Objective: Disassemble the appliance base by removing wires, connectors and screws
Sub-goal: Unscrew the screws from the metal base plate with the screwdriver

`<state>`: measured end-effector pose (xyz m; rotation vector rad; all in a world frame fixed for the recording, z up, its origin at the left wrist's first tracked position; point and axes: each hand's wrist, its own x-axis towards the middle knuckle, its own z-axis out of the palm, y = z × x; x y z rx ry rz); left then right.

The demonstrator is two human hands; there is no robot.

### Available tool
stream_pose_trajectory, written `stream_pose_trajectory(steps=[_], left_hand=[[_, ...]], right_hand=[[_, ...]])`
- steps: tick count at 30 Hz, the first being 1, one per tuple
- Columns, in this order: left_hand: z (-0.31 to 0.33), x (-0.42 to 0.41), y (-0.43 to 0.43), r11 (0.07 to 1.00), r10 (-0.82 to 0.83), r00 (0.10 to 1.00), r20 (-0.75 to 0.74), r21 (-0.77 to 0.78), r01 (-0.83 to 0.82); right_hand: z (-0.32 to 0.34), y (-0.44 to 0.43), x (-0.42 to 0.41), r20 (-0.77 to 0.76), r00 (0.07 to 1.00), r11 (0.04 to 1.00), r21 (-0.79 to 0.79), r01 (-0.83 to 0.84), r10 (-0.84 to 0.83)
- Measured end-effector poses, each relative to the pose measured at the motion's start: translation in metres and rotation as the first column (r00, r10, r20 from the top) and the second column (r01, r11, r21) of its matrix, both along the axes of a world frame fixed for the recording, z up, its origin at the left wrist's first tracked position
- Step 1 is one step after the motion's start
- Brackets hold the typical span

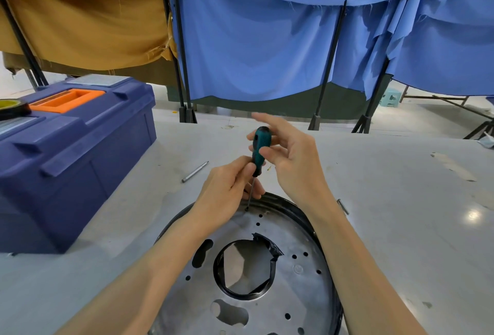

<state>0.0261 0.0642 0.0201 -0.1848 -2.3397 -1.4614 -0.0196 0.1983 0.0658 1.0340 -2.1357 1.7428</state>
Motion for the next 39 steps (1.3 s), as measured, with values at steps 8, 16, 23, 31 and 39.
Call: stream_pose_trajectory(steps=[8, 16, 23, 31, 39], left_hand=[[0.0008, 0.0008, 0.0001, 0.999, 0.012, 1.000, -0.009, 0.036, -0.012], [0.0009, -0.0012, 0.0001, 0.998, 0.019, 1.000, 0.008, 0.067, -0.020], [0.0003, -0.0022, 0.0001, 1.000, -0.009, 1.000, -0.021, 0.023, 0.009], [-0.0005, -0.0035, -0.0003, 0.997, 0.047, 0.999, -0.023, 0.068, -0.045], [-0.0002, -0.0035, -0.0011, 0.997, 0.036, 0.999, -0.031, 0.063, -0.034]], right_hand=[[-0.0025, -0.0052, 0.0024, -0.057, 0.997, 0.998, 0.032, 0.060, -0.058], [0.0003, -0.0022, 0.0039, 0.018, 1.000, 1.000, -0.015, -0.011, 0.011], [0.0010, 0.0005, -0.0008, 0.011, 0.995, 0.995, -0.011, 0.098, -0.098], [-0.0014, -0.0033, 0.0022, -0.016, 0.998, 0.998, 0.013, 0.056, -0.056], [-0.0034, -0.0042, 0.0022, 0.008, 1.000, 1.000, 0.026, 0.007, -0.007]])
